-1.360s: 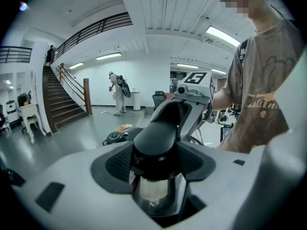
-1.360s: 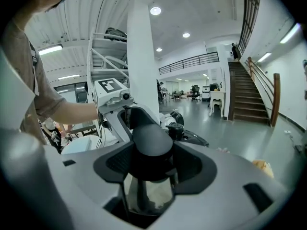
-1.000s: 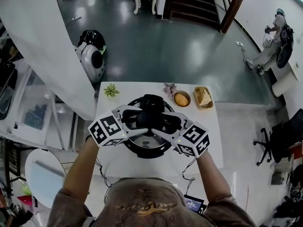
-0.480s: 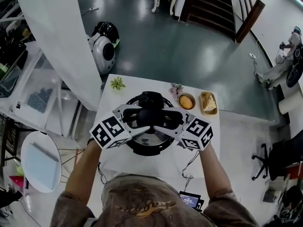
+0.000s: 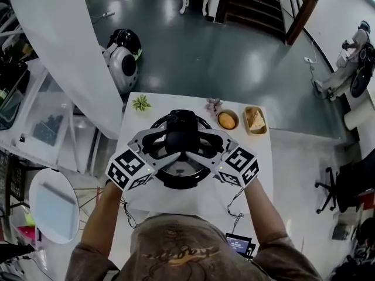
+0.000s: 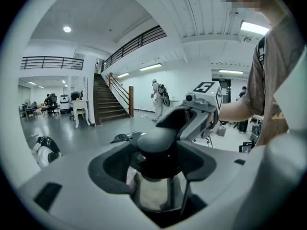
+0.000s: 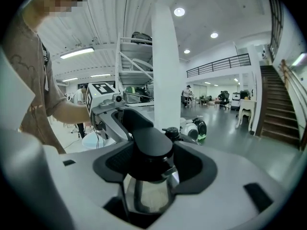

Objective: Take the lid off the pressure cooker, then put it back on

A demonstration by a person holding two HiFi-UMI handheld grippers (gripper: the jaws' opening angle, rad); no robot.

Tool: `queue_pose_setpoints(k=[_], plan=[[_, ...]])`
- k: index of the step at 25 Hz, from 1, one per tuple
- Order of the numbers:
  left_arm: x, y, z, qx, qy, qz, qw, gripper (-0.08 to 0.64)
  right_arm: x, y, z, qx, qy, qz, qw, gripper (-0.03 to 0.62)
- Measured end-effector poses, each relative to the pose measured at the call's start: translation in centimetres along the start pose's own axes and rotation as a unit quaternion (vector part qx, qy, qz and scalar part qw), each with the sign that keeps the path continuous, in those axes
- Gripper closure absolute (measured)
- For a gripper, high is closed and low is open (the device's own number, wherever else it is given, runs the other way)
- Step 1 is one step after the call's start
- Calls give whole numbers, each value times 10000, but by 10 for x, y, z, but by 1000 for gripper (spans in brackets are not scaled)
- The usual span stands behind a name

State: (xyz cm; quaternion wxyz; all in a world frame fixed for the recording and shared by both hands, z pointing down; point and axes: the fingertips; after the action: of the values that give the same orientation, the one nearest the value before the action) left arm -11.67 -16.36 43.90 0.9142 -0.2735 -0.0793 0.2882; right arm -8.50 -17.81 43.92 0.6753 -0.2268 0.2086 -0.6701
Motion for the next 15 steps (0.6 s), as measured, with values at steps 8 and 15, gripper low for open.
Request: queue_pose_setpoints(k=[8,15], plan=[[-7,43,-4,619,350,-631,9955,279,3,39,0,614,-503,849,9932,368],[4,69,12,1183,988,-1323,9792,500,-7,70,22,1023,-814,1275,9832,543]])
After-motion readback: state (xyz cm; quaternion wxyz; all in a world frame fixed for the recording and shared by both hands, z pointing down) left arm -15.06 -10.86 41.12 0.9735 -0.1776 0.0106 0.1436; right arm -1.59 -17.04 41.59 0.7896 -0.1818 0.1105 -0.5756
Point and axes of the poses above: the fingertips, and each gripper's own axes: y backward along the fingers, x to its right, z out of its underside, and after that the axes turned 12 degrees about -x, right-handed
